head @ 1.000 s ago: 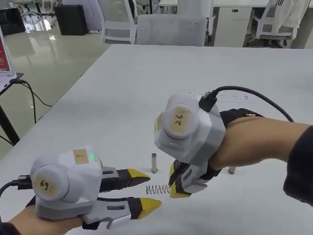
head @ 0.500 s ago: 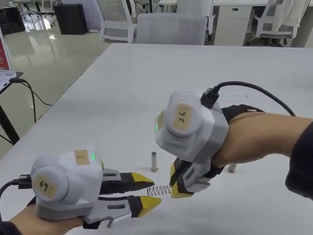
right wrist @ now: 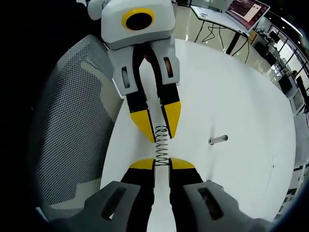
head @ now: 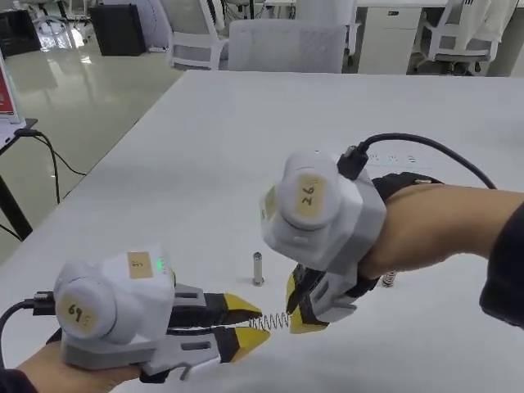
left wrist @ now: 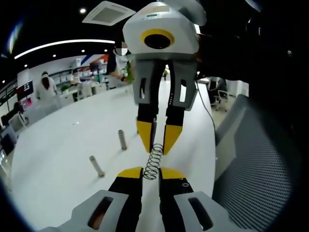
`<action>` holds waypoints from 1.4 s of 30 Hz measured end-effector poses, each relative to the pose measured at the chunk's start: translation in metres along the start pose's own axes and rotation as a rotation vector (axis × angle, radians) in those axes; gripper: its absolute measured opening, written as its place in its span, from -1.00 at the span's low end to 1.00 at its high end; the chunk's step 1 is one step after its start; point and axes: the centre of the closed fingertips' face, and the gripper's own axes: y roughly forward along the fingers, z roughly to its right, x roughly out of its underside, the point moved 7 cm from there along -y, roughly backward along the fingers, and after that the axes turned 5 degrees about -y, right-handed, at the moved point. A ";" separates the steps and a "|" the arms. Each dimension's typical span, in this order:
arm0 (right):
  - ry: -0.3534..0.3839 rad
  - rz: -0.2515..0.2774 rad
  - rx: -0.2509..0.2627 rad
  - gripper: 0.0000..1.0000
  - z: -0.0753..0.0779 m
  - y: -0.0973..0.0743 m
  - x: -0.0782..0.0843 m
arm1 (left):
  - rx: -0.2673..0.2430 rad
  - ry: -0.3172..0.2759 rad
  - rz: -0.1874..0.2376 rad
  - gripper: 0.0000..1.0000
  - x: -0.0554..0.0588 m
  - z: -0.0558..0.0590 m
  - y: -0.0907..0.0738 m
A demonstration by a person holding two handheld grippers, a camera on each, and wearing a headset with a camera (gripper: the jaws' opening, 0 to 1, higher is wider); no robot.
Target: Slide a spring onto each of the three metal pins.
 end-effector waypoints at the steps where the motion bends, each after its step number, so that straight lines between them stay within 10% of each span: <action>1: 0.000 0.001 -0.001 -0.85 0.000 0.000 0.000 | 0.001 0.000 -0.001 -0.90 0.000 0.000 0.000; 42: -0.002 0.140 0.045 -0.86 0.002 -0.027 -0.032 | 0.009 0.014 -0.008 -0.94 -0.001 0.001 0.002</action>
